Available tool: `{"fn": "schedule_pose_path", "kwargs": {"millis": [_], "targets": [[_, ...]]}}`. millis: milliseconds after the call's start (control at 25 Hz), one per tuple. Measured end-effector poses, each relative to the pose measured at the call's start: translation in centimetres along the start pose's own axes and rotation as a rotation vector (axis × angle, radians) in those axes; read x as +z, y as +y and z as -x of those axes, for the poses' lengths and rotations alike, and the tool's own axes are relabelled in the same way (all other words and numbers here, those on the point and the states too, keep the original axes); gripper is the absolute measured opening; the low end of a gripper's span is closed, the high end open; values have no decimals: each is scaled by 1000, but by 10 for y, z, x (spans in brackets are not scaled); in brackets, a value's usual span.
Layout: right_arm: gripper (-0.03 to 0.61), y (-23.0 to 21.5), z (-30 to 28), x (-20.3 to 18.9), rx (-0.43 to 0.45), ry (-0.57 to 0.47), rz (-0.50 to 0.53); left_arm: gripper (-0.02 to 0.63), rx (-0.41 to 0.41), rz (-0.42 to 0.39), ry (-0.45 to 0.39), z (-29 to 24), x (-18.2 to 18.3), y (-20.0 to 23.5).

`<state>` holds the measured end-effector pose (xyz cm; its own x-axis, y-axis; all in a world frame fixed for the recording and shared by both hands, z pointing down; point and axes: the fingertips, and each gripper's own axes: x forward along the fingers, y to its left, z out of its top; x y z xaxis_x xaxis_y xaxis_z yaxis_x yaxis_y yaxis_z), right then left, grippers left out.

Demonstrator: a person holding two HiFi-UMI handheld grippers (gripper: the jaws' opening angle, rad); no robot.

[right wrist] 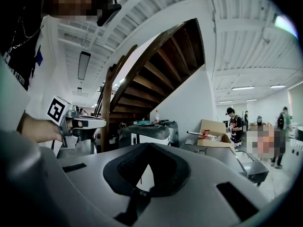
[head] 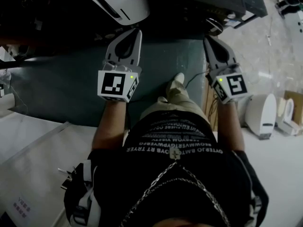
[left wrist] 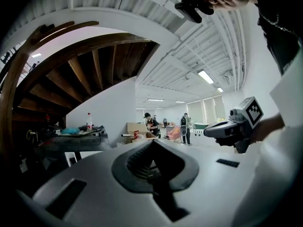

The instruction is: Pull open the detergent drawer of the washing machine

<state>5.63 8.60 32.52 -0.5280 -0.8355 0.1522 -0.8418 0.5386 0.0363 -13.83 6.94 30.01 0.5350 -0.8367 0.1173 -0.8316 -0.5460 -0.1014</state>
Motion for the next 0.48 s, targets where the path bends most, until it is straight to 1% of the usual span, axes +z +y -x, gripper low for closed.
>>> {"fn": "schedule_pose_path", "kwargs": {"millis": [240, 480], "targets": [[2, -27, -20, 3, -4, 14, 18, 3, -13, 7, 7, -36, 0, 6], [2, -60, -39, 9, 3, 5, -3, 3, -21, 6, 18, -69, 6, 8]]}}
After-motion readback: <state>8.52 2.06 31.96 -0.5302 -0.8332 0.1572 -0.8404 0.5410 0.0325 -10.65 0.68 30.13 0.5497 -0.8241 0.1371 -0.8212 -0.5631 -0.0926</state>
